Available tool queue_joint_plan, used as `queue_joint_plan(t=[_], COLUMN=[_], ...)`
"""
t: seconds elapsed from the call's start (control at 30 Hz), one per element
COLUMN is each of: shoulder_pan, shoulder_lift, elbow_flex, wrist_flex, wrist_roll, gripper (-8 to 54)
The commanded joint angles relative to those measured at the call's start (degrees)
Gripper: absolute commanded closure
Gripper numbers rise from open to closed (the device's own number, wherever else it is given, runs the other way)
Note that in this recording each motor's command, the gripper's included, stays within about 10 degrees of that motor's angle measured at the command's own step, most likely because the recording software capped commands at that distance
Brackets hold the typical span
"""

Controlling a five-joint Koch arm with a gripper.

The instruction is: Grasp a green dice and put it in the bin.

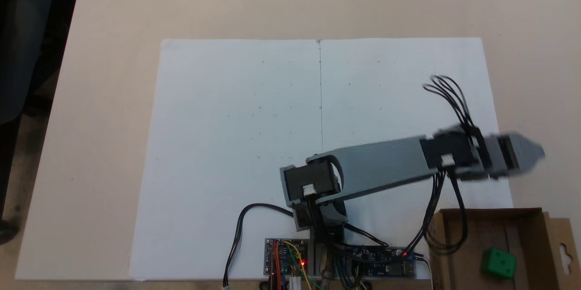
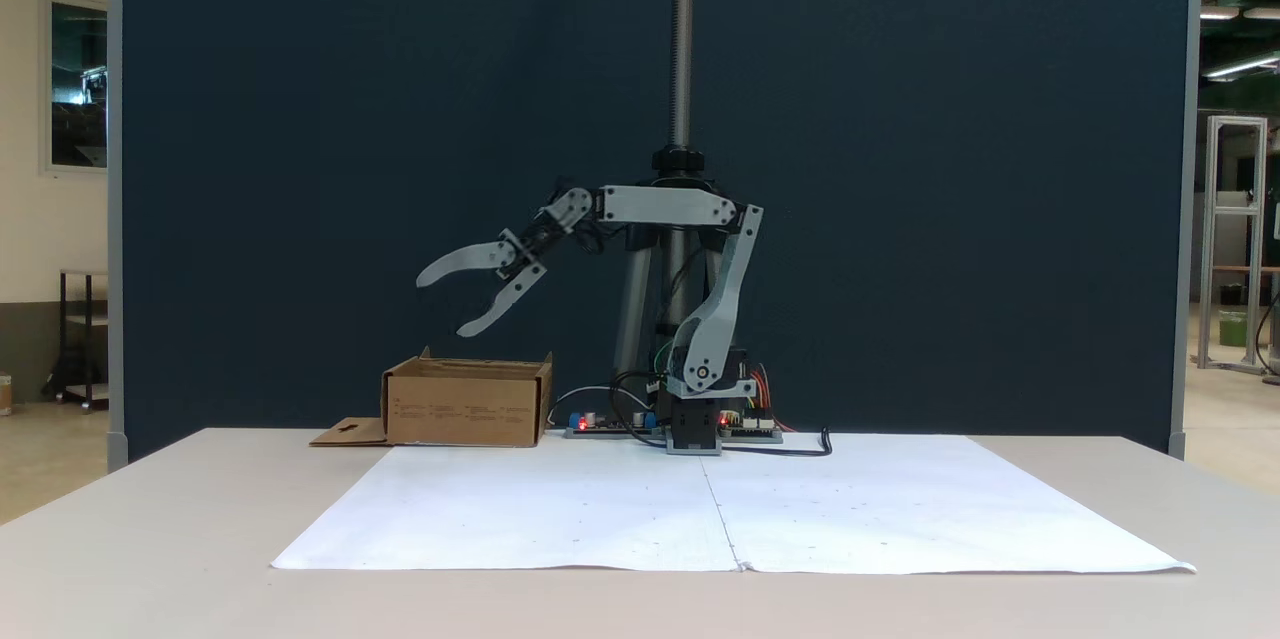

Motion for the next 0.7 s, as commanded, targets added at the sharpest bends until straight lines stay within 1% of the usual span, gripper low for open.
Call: queue_joint_plan(t=[0.0, 0.07, 0.2, 0.4, 0.53, 0.67], shoulder_pan=[-4.9, -10.9, -24.7, -48.5, -59.0, -65.7], shoulder_lift=[2.8, 3.7, 4.9, 5.0, 5.0, 5.2], elbow_flex=[-3.6, -3.5, -3.5, -3.3, -3.1, -0.4], wrist_flex=[0.1, 0.1, 0.0, -0.1, -0.5, -2.3], wrist_roll=[3.1, 3.0, 3.1, 3.1, 3.2, 3.3], gripper=[7.5, 4.2, 1.6, 1.5, 1.4, 1.5])
